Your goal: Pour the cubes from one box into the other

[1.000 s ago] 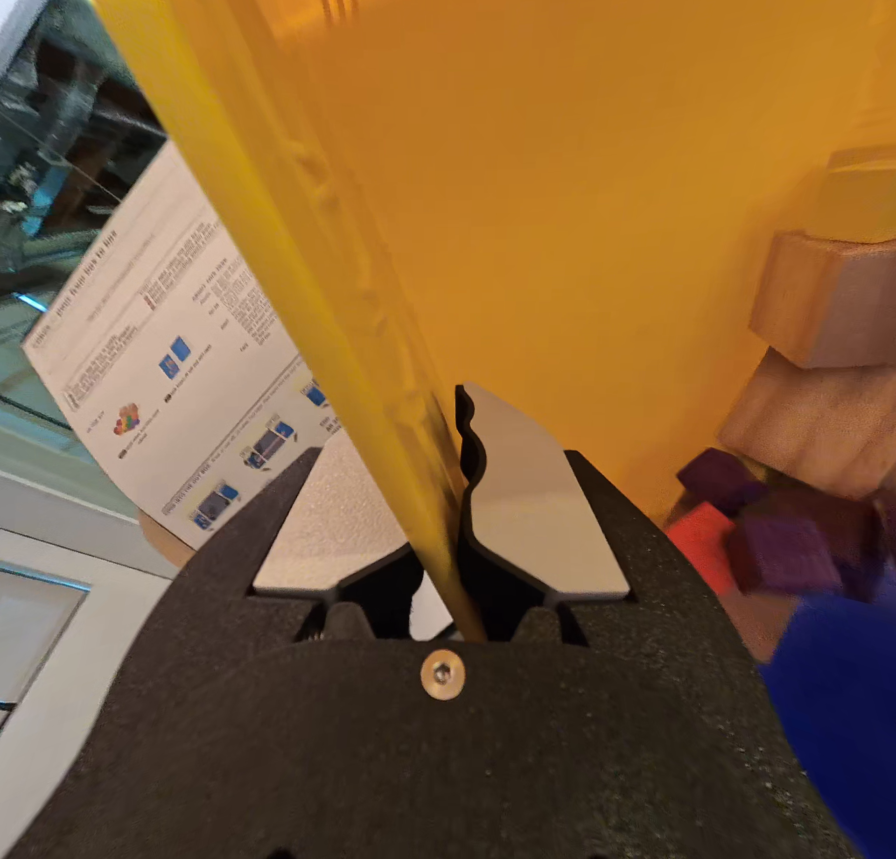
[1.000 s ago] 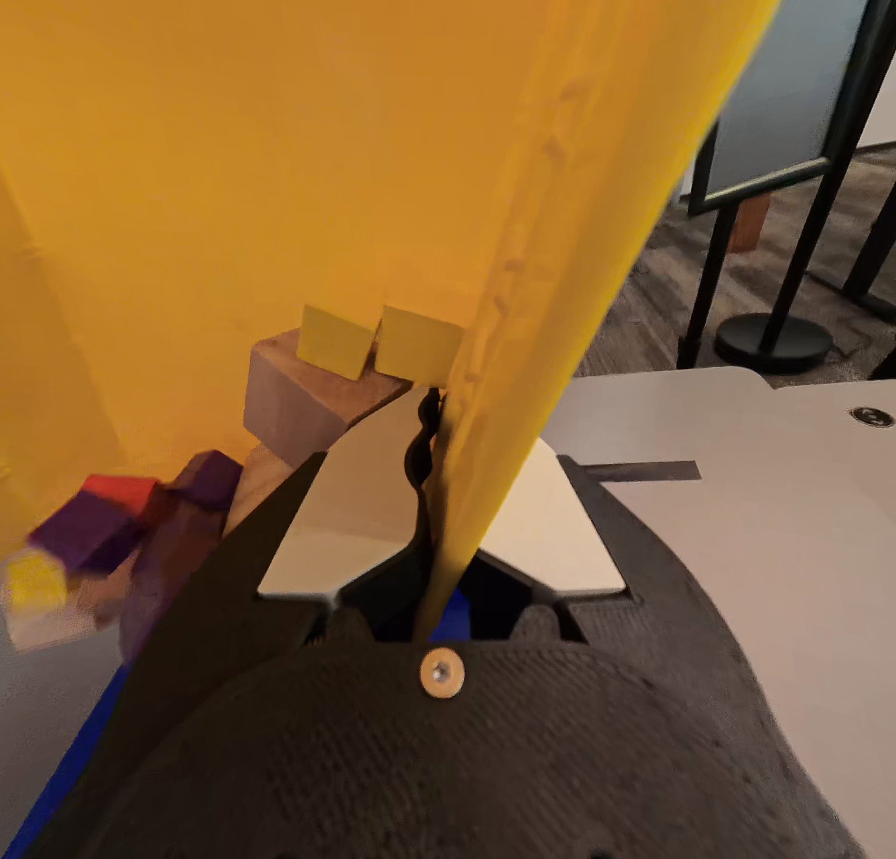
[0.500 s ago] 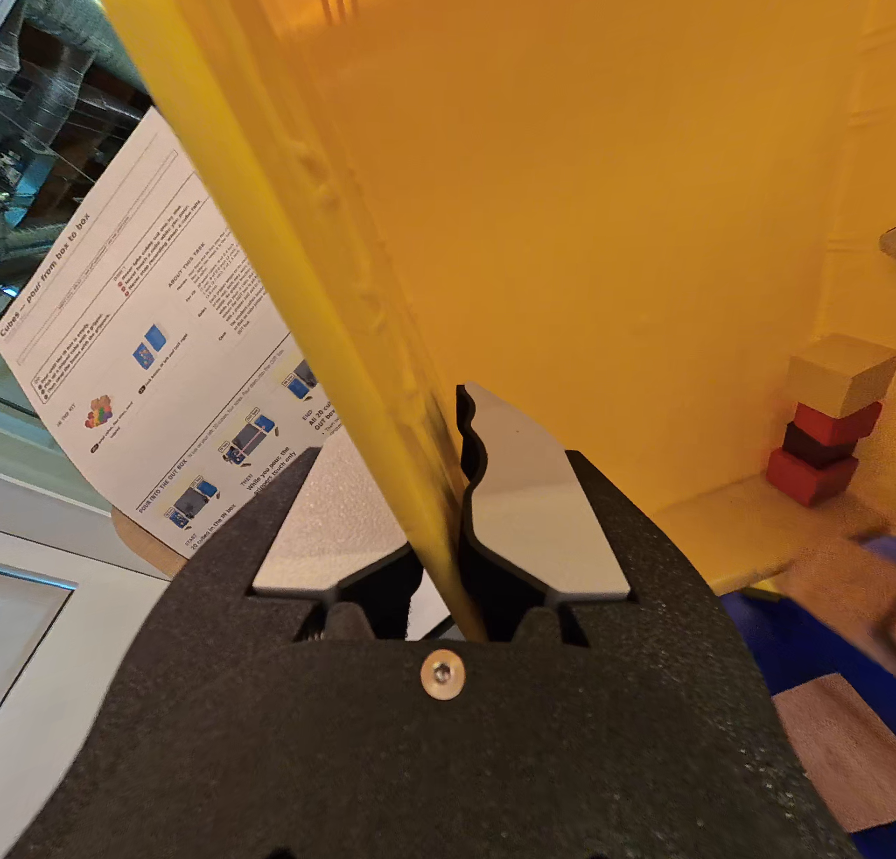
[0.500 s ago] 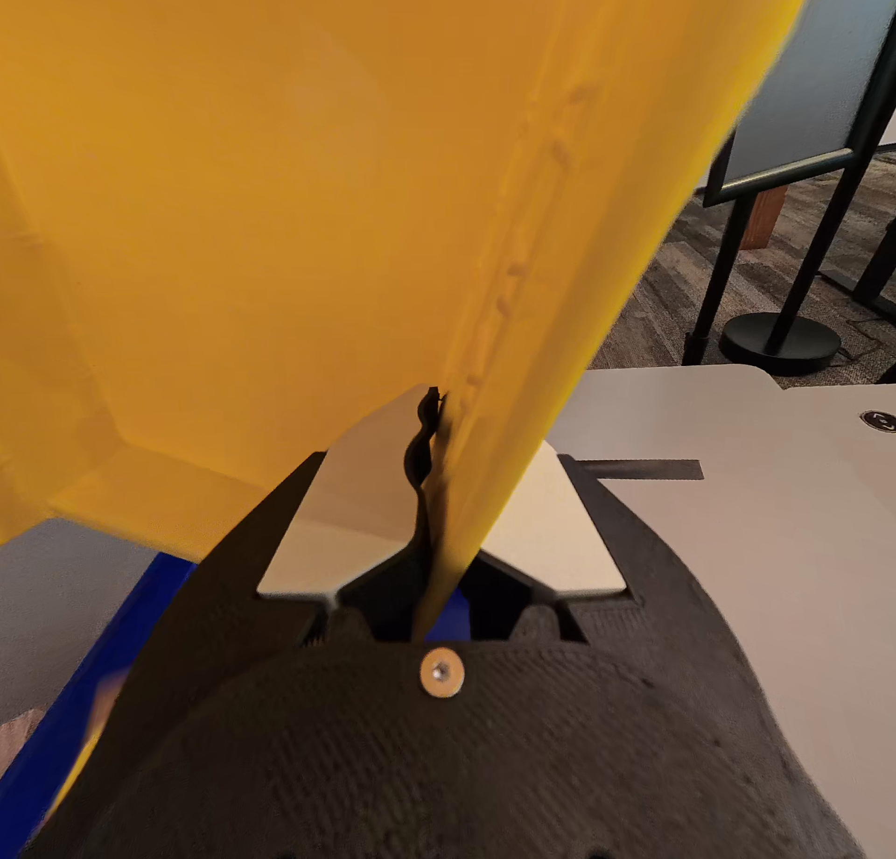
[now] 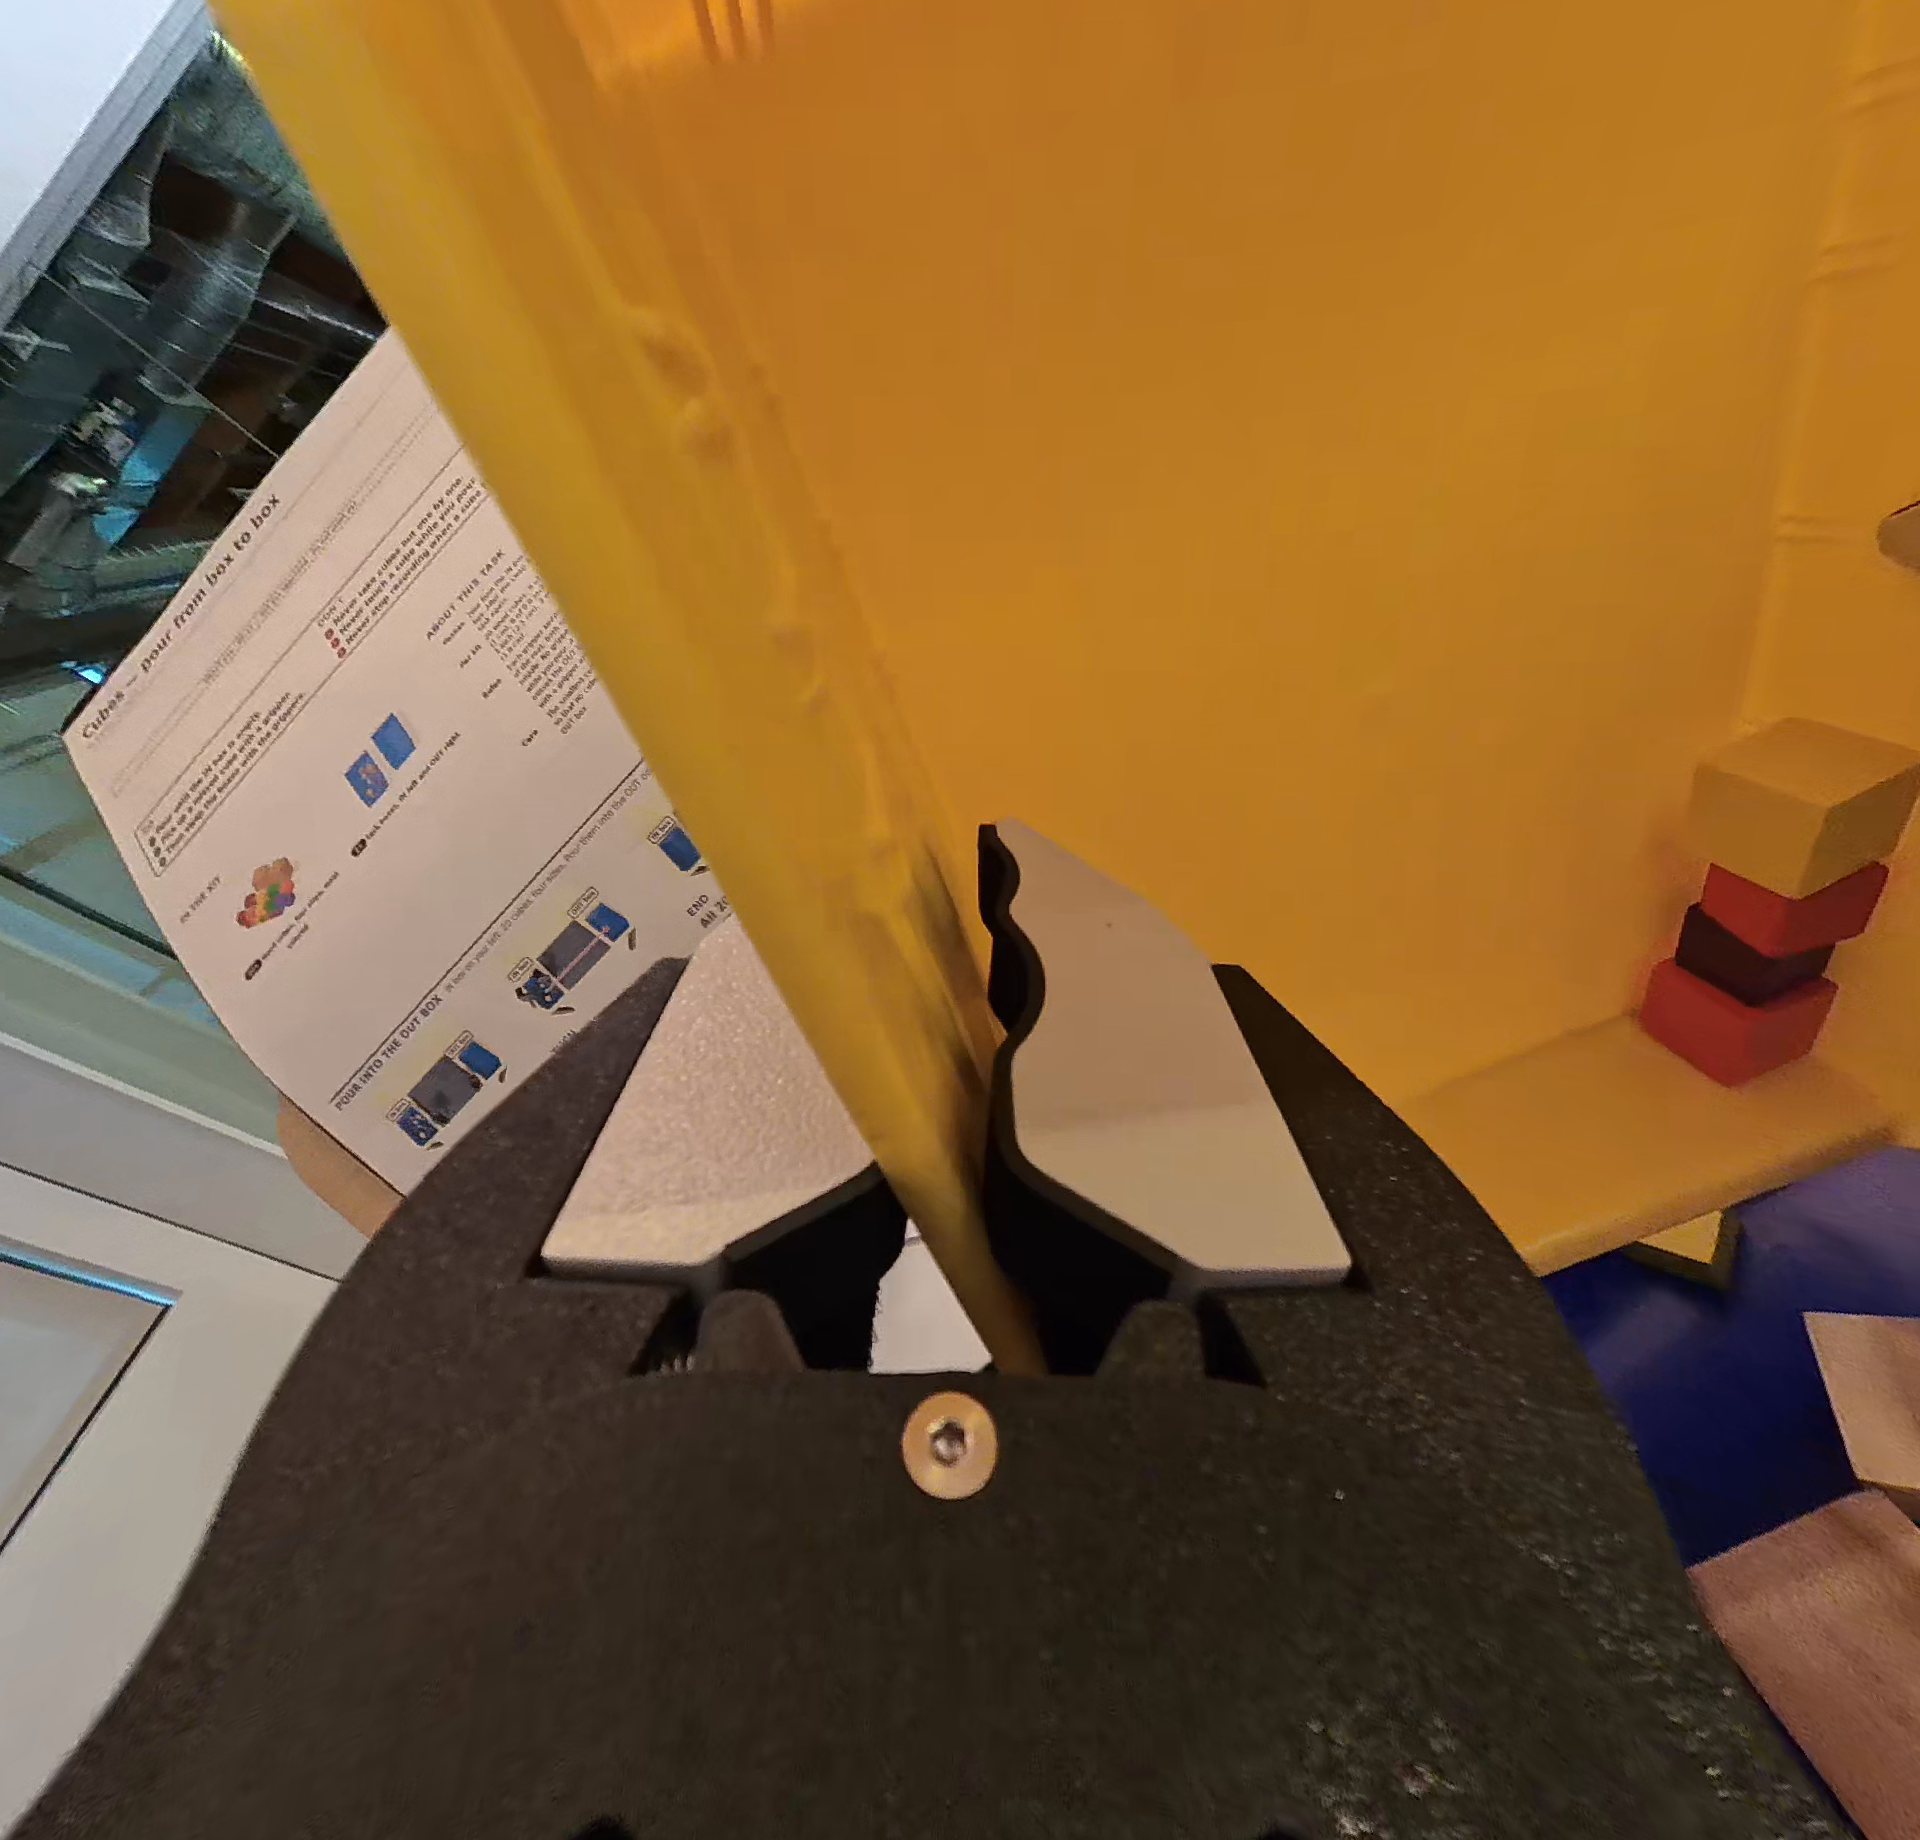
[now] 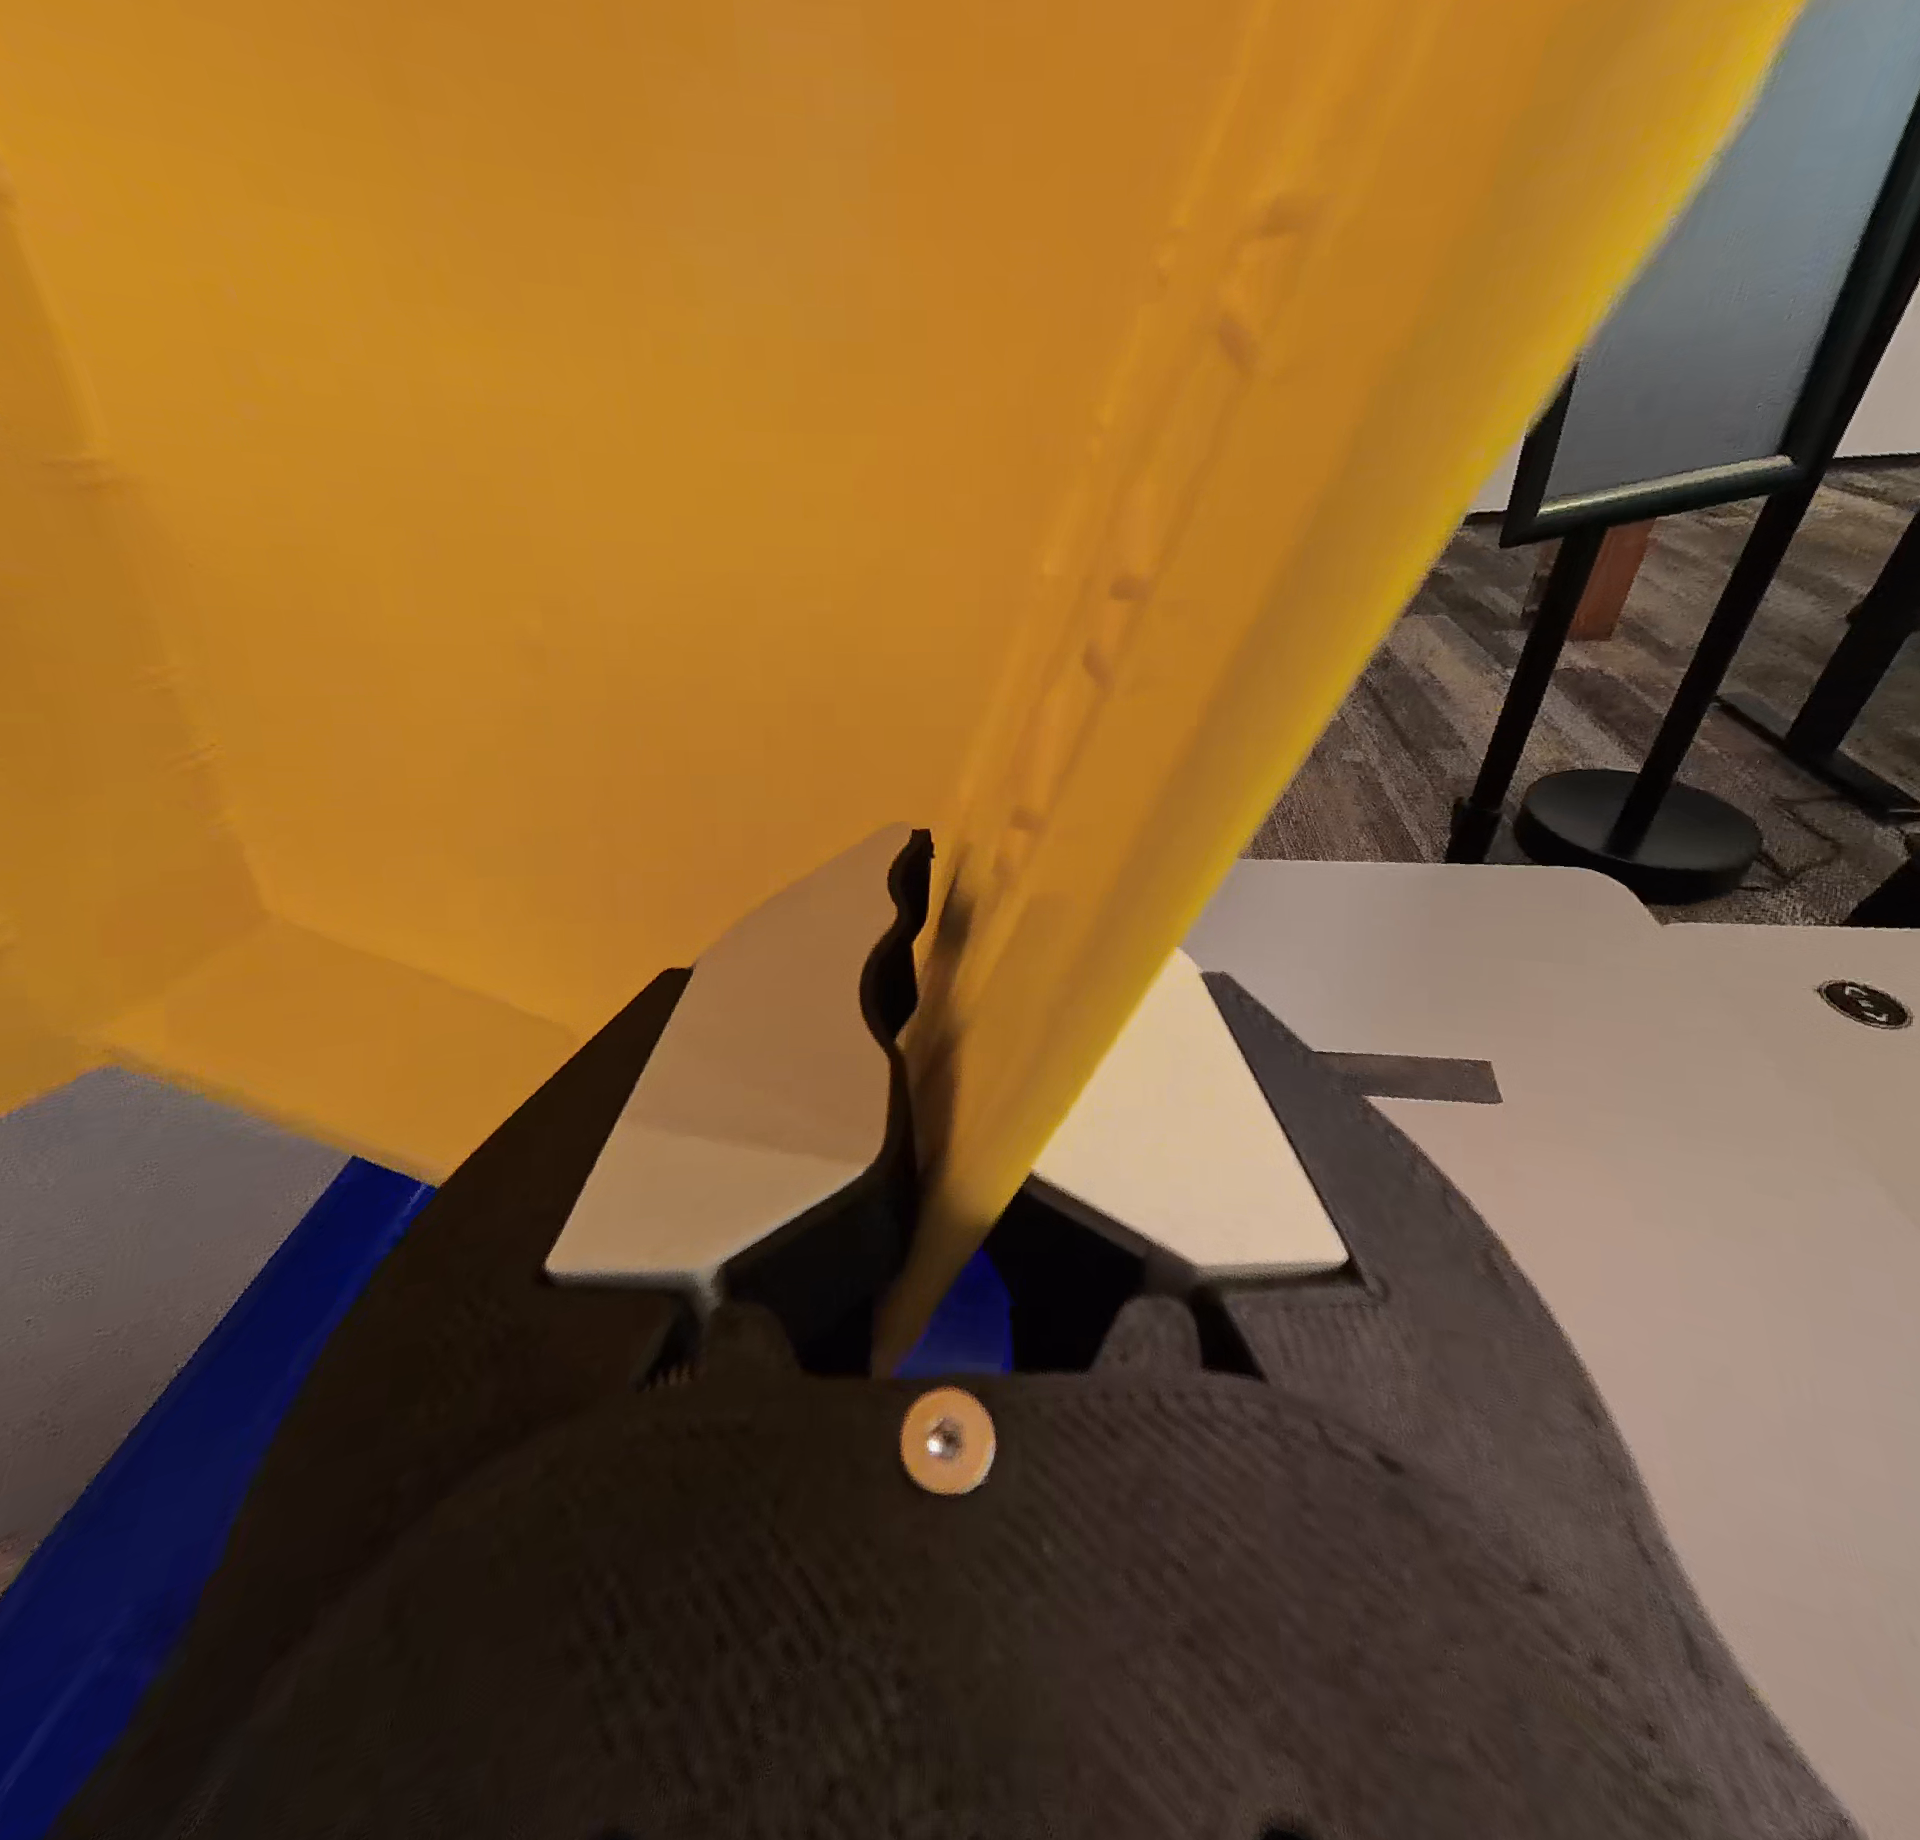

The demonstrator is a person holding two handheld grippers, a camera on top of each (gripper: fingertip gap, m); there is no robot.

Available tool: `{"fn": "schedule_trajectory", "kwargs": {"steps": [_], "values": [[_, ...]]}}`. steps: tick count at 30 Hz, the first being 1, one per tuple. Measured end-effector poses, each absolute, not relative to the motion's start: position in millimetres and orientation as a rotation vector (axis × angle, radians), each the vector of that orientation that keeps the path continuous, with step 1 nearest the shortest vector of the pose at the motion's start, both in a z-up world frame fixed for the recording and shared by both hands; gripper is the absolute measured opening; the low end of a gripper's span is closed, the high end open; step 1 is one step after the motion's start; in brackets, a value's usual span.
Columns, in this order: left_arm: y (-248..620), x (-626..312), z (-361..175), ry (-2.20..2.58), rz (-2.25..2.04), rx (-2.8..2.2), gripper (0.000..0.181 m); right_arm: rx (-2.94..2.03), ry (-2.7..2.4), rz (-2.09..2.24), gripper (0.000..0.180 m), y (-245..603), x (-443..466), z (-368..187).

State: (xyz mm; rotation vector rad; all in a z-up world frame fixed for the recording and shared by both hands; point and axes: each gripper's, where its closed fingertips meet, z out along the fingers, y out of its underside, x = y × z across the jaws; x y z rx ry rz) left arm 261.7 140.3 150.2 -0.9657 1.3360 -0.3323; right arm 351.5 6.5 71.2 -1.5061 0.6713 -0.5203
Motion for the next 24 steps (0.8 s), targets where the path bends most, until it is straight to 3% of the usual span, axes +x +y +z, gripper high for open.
{"fn": "schedule_trajectory", "kwargs": {"steps": [14,24], "values": [[153,262,132,1.337,-0.356,-0.997,0.010,-1.539,0.654,-0.541,0.006,16,353,59],[146,254,151,1.302,-0.388,-0.925,0.010,-1.457,0.587,-0.621,0.009,9,343,80]]}}
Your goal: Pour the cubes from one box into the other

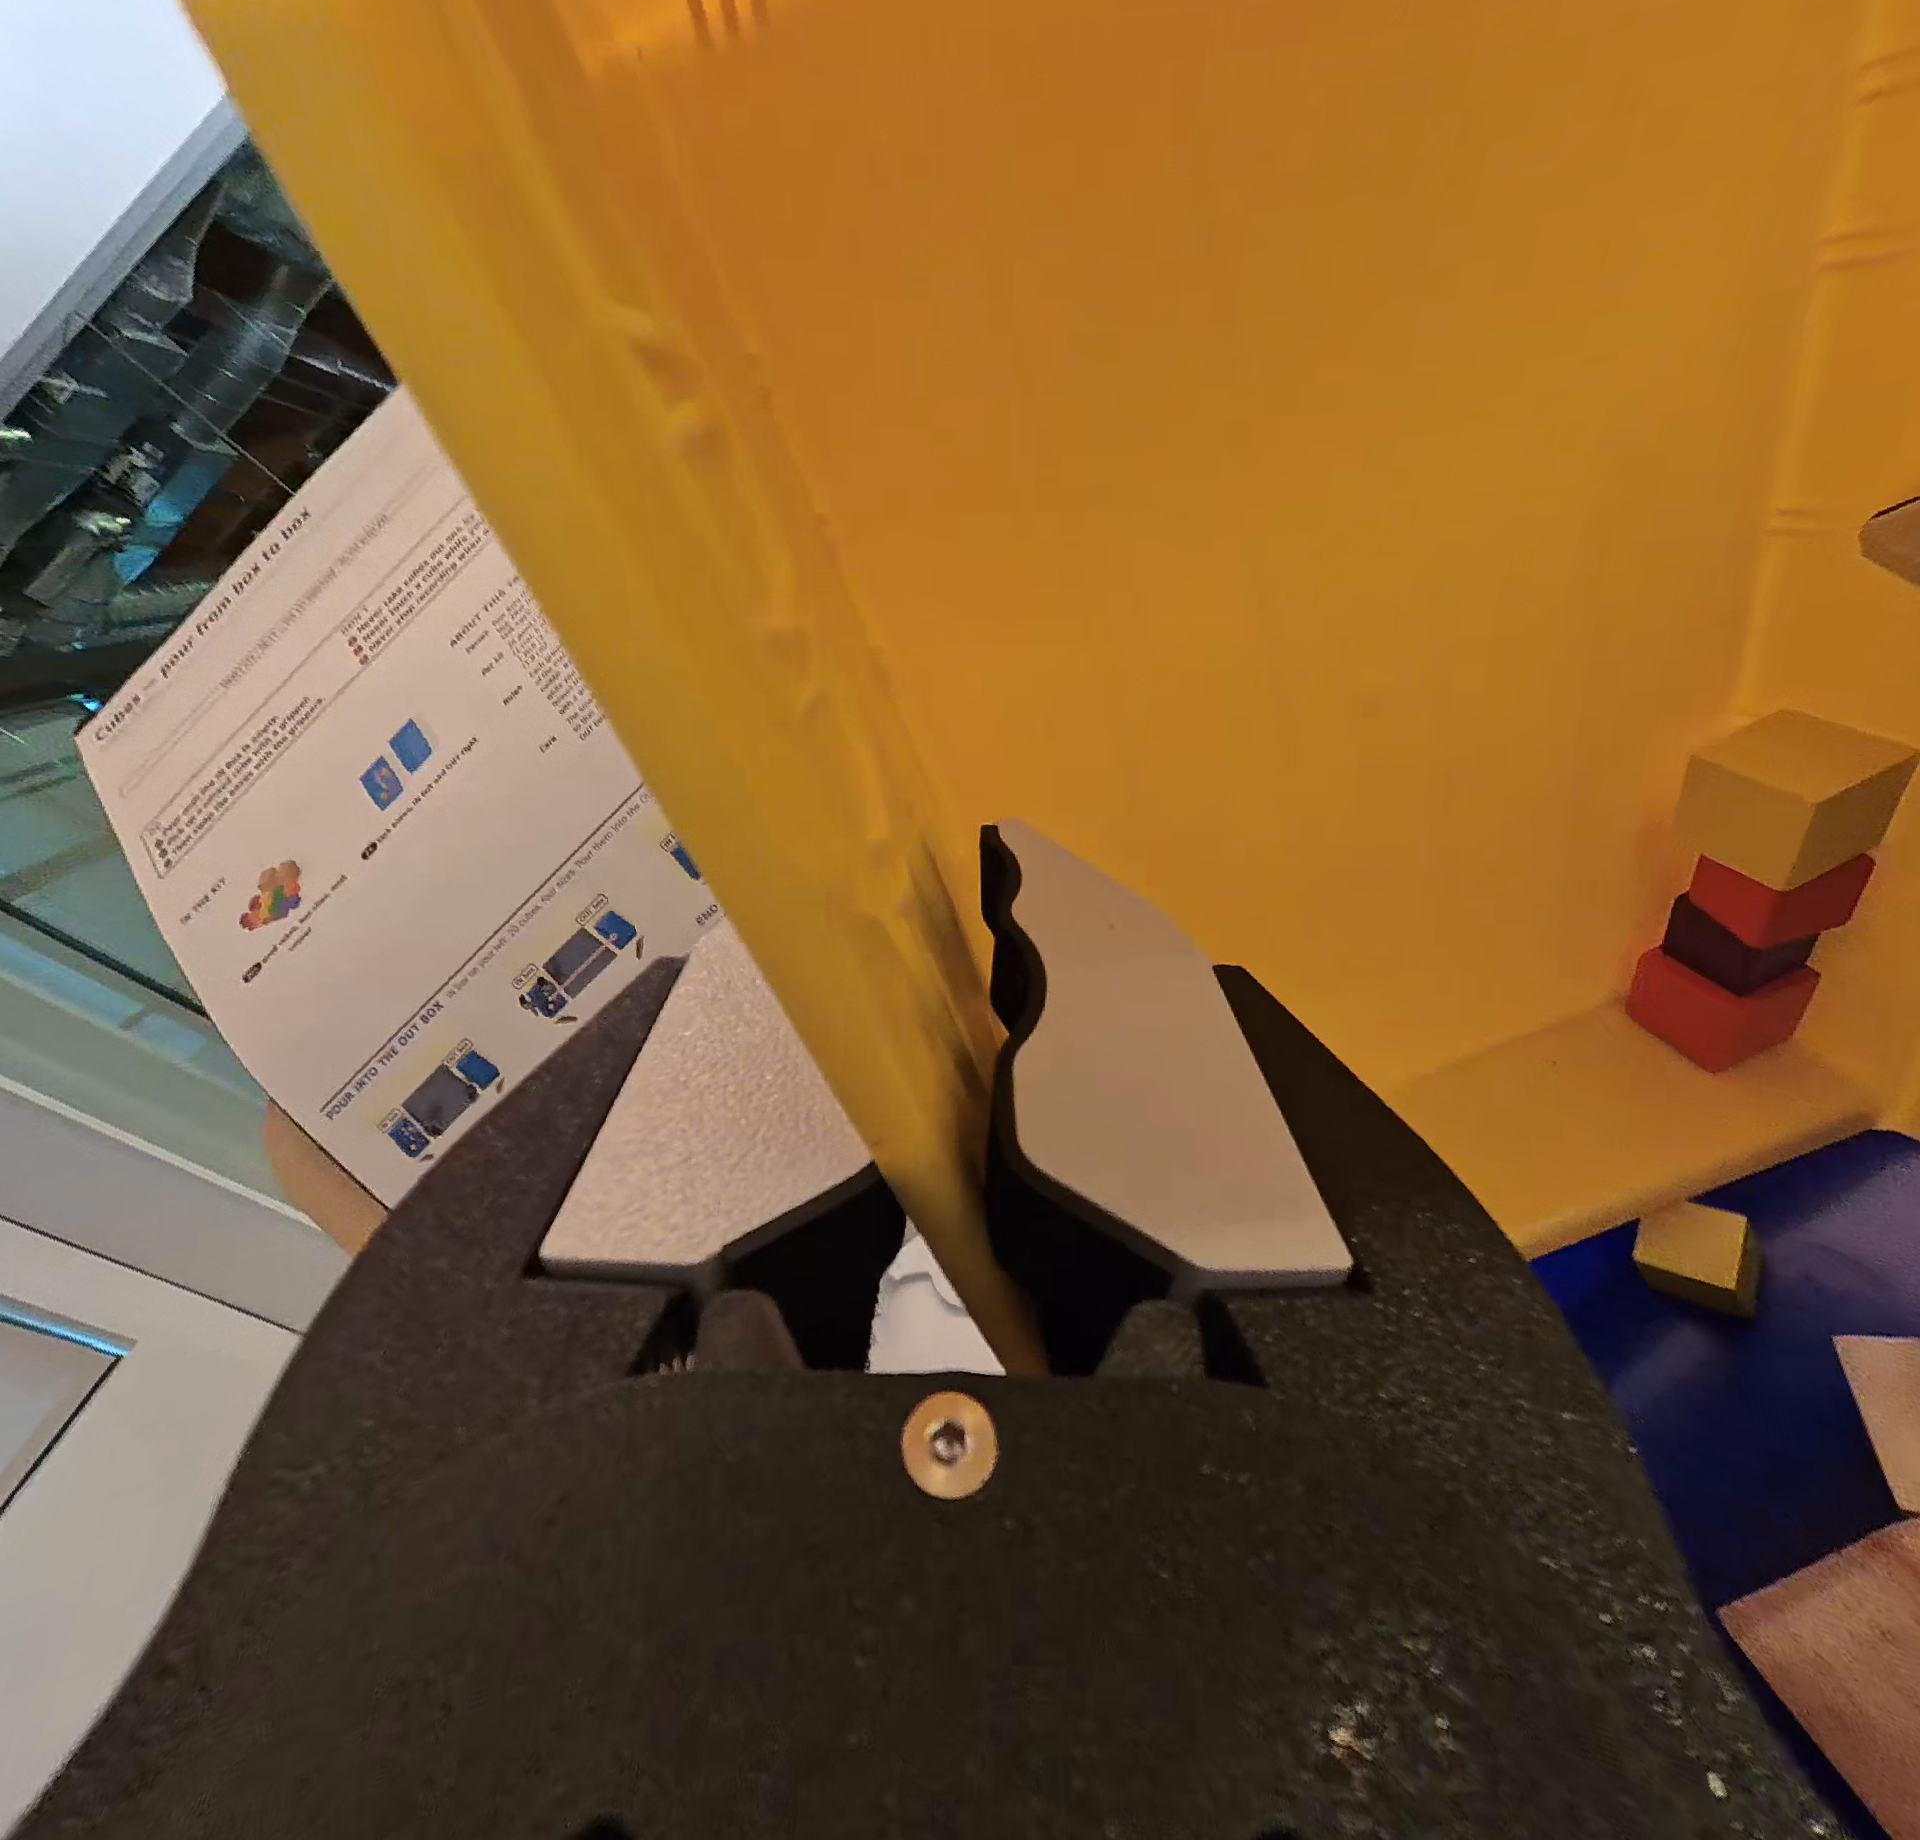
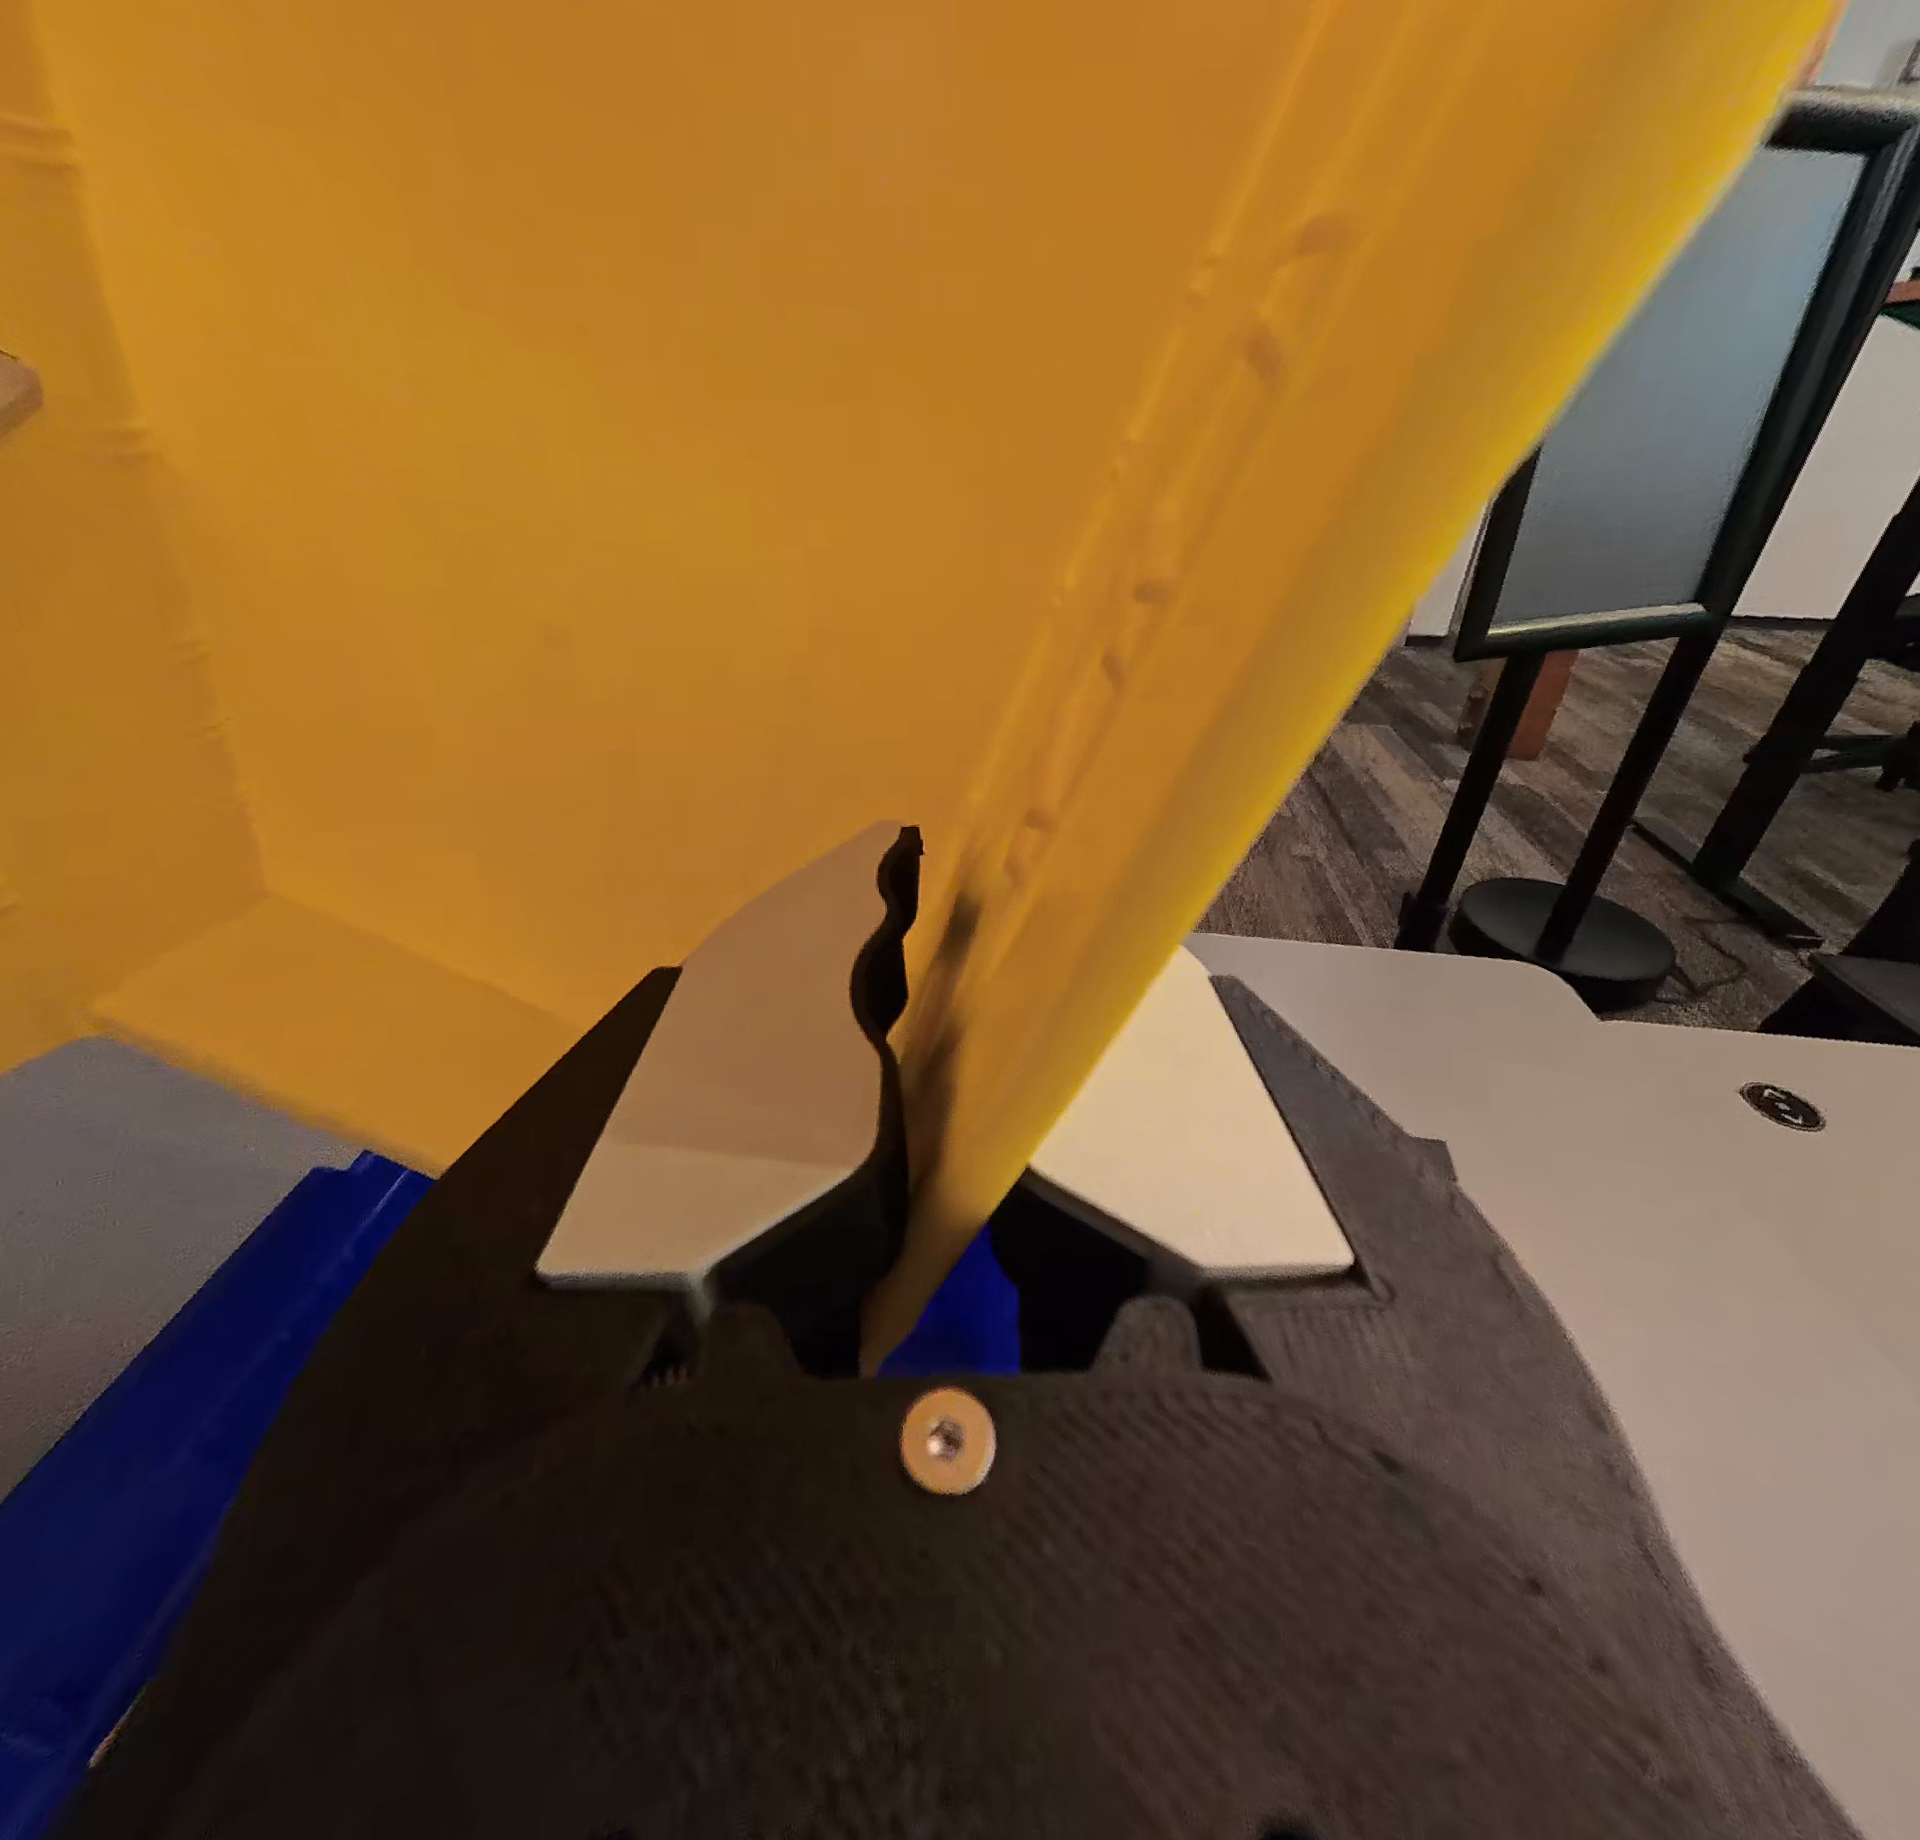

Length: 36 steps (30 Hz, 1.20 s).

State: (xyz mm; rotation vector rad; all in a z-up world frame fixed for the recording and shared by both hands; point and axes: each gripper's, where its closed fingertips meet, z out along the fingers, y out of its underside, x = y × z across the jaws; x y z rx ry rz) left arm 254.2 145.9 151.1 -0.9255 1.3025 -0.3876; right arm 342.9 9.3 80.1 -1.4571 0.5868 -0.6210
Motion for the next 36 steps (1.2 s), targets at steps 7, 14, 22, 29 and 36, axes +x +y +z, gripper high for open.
{"fn": "schedule_trajectory", "kwargs": {"steps": [7,14,22,29,36], "values": [[120,237,177,1.224,-0.406,-0.790,0.010,-1.294,0.560,-0.674,0.006,-12,334,105],[117,240,180,1.232,-0.388,-0.786,0.009,-1.281,0.579,-0.663,0.006,-16,335,105],[111,238,183,1.216,-0.397,-0.746,0.010,-1.255,0.572,-0.676,0.005,-22,335,108],[114,236,178,1.262,-0.362,-0.820,0.014,-1.314,0.597,-0.632,0.002,-18,336,106],[99,228,163,1.501,-0.281,-1.018,0.034,-1.620,0.724,-0.382,0.002,-28,329,101]]}}
